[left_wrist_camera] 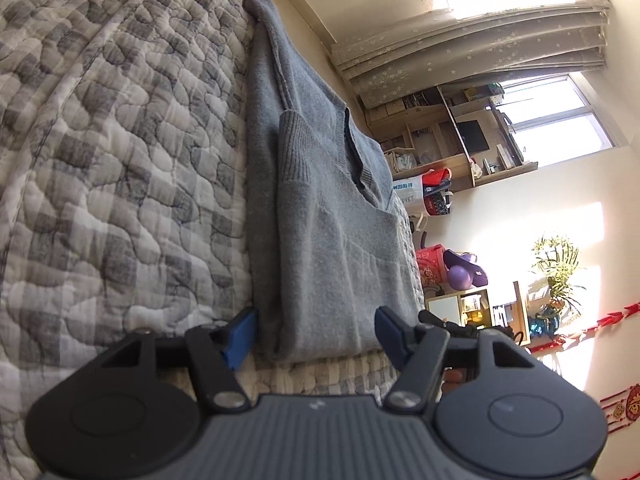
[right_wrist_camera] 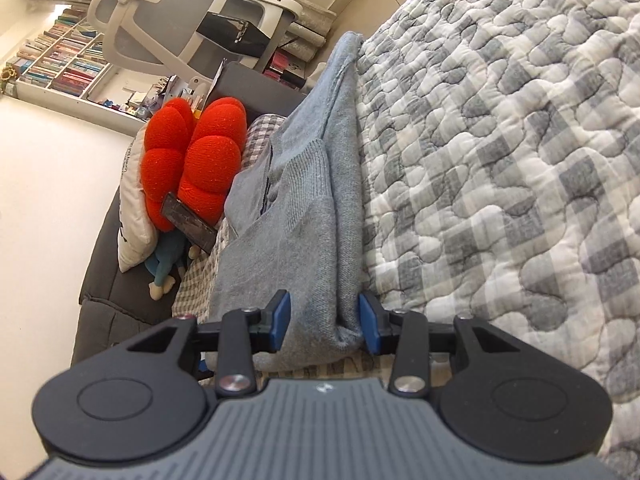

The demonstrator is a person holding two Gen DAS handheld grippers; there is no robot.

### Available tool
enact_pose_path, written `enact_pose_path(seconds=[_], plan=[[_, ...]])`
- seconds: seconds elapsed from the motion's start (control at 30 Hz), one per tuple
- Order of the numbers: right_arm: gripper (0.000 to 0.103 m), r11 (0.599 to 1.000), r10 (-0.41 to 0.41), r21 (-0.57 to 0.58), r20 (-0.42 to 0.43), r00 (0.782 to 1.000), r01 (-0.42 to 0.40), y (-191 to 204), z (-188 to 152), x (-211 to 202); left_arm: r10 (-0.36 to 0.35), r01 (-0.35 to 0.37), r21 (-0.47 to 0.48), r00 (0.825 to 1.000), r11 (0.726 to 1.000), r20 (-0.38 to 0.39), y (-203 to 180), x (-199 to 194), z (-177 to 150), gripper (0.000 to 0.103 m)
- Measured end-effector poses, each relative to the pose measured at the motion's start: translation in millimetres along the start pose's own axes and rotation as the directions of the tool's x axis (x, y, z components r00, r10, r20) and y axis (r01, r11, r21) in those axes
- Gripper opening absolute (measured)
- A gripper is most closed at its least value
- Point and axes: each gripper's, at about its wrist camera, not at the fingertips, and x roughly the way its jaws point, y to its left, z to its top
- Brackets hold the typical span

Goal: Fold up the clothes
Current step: 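Open both grippers and release the folded ribbed hem, then pinch the folded hem edge with both grippers and straighten it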

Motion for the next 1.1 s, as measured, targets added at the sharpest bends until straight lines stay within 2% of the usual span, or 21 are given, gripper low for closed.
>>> enact_pose_path(seconds=[0.07,0.1,0.17,0.23,0.3,0.4,0.47,0.53,0.83,1.1], plan=[[0.037,1.0,0.009,-0.008,0.01,1.0,-0.009,1.1,0.5,6.0,-0.028,0.028,-0.002,0.999,1.0,0.016,1.4,7.7,-2.6,0.048],[0.032,1.0,0.007,-0.013,0.015,1.0,-0.007,1.9,0.1,9.0,-0.035,0.035,-0.013,0.999,0.999,0.025,3.3,12.8,-4.5,0.045],[0.021,1.0,-0.002,-0.01,0.024,1.0,0.002,1.8,-1.5,13.5,-0.016,0.017,-0.025,0.998,1.0,0.055,4.8,20.8,-7.7,0.021],[0.015,1.0,-0.005,-0.004,0.036,0.999,0.005,1.3,-4.1,13.3,-0.014,0.017,-0.034,0.997,0.999,0.081,4.4,22.7,-9.5,0.017],[0.014,1.0,-0.004,-0.002,0.048,0.999,0.004,1.0,-6.9,9.8,0.001,0.001,-0.024,0.995,1.0,0.102,1.5,22.2,-12.2,0.013],[0.013,0.999,0.027,0.017,0.058,0.998,-0.028,-3.0,-9.8,4.0,0.031,-0.032,0.003,0.991,0.999,0.134,-7.9,18.2,-18.4,0.01],[0.013,0.995,0.075,0.054,0.06,0.995,-0.078,-5.3,-11.4,-0.3,0.032,-0.033,0.003,0.988,0.999,0.152,-12.5,10.3,-20.4,0.01],[0.012,0.994,0.087,0.061,0.074,0.993,-0.092,-2.0,-10.5,-4.3,0.024,-0.023,-0.006,0.987,1.0,0.161,-17.1,2.8,-23.5,0.009],[0.012,0.994,0.085,0.064,0.051,0.995,-0.088,15.0,-35.0,-32.4,0.008,-0.003,-0.043,0.995,0.999,0.103,-27.4,-25.9,-47.7,0.009],[0.013,0.995,0.073,0.07,0.004,0.997,-0.073,16.7,-77.1,-55.3,0.007,-0.004,-0.046,0.998,0.999,0.06,-26.6,-48.6,-94.0,0.009]])
